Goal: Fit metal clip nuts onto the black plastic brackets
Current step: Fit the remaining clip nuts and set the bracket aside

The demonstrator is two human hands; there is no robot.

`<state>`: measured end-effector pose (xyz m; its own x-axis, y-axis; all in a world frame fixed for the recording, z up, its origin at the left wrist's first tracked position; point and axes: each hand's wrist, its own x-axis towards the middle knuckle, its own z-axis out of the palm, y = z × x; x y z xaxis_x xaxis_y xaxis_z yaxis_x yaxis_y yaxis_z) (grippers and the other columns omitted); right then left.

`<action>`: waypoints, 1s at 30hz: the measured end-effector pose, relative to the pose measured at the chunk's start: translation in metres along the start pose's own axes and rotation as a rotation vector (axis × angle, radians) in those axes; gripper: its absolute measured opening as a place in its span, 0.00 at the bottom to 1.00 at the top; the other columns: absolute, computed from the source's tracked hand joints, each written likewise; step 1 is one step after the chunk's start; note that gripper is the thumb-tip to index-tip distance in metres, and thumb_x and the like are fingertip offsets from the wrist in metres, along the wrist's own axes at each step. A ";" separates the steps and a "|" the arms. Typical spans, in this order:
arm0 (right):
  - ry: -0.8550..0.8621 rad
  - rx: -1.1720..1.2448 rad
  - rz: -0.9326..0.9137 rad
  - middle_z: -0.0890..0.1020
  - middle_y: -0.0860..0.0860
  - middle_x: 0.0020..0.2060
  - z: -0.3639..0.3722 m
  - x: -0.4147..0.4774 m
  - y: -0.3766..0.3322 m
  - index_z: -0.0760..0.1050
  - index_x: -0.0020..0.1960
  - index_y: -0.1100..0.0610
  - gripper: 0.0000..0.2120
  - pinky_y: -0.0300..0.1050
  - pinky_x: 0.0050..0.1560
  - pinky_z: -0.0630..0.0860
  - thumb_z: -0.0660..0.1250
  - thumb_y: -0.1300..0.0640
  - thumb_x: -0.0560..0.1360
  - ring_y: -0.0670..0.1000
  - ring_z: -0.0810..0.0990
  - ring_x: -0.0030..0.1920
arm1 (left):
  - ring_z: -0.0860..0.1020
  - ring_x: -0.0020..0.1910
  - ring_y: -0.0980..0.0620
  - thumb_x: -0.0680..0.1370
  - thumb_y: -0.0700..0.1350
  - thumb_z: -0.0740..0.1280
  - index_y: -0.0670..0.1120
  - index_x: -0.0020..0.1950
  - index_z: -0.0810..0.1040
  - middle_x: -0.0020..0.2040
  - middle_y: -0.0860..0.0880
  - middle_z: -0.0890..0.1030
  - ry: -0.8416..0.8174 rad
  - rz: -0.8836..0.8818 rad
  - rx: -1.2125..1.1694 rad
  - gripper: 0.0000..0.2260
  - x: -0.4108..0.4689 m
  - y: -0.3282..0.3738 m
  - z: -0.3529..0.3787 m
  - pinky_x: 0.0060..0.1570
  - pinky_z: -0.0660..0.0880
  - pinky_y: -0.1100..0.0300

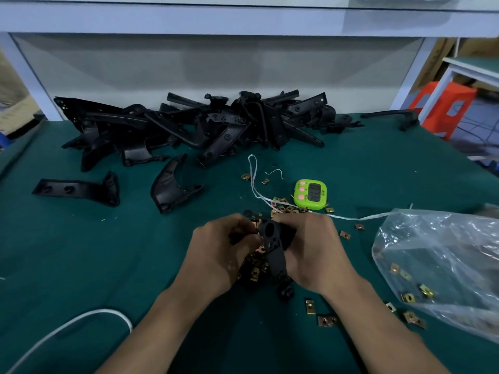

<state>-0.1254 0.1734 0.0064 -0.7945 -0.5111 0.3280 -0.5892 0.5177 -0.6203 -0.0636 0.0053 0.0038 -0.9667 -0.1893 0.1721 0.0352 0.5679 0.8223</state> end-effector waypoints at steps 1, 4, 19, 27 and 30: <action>0.000 0.012 -0.004 0.70 0.49 0.25 0.000 0.000 -0.001 0.72 0.32 0.50 0.10 0.40 0.28 0.63 0.66 0.47 0.69 0.51 0.64 0.29 | 0.78 0.36 0.60 0.76 0.41 0.71 0.52 0.43 0.81 0.36 0.55 0.82 0.001 0.012 0.009 0.06 0.000 -0.001 0.001 0.36 0.69 0.71; 0.000 0.090 -0.005 0.71 0.50 0.26 0.001 0.000 -0.001 0.74 0.34 0.51 0.10 0.49 0.30 0.68 0.65 0.46 0.69 0.57 0.67 0.32 | 0.76 0.33 0.58 0.79 0.40 0.69 0.53 0.43 0.78 0.35 0.56 0.80 -0.040 0.032 0.002 0.08 -0.001 -0.003 0.002 0.35 0.69 0.67; -0.059 -0.001 -0.061 0.78 0.48 0.29 -0.005 -0.002 -0.009 0.80 0.40 0.52 0.03 0.51 0.36 0.74 0.71 0.59 0.70 0.53 0.75 0.32 | 0.72 0.29 0.56 0.79 0.33 0.63 0.56 0.43 0.70 0.33 0.57 0.77 -0.146 0.171 0.023 0.17 -0.003 -0.004 -0.003 0.31 0.66 0.69; -0.112 0.025 -0.049 0.77 0.50 0.29 0.002 -0.001 0.000 0.78 0.40 0.53 0.05 0.54 0.36 0.75 0.70 0.62 0.69 0.56 0.74 0.33 | 0.73 0.34 0.44 0.75 0.43 0.56 0.57 0.40 0.66 0.36 0.51 0.75 -0.253 0.256 0.164 0.08 -0.002 -0.003 -0.009 0.35 0.70 0.49; -0.148 0.088 0.000 0.82 0.52 0.36 0.005 0.001 0.001 0.80 0.44 0.55 0.05 0.57 0.43 0.79 0.66 0.60 0.71 0.56 0.80 0.39 | 0.71 0.33 0.42 0.76 0.46 0.56 0.57 0.36 0.63 0.34 0.48 0.75 -0.272 0.256 0.173 0.10 0.000 -0.005 -0.011 0.34 0.69 0.47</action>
<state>-0.1261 0.1705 0.0027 -0.7600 -0.6102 0.2238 -0.5691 0.4584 -0.6827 -0.0604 -0.0066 0.0055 -0.9647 0.1811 0.1911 0.2630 0.7000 0.6640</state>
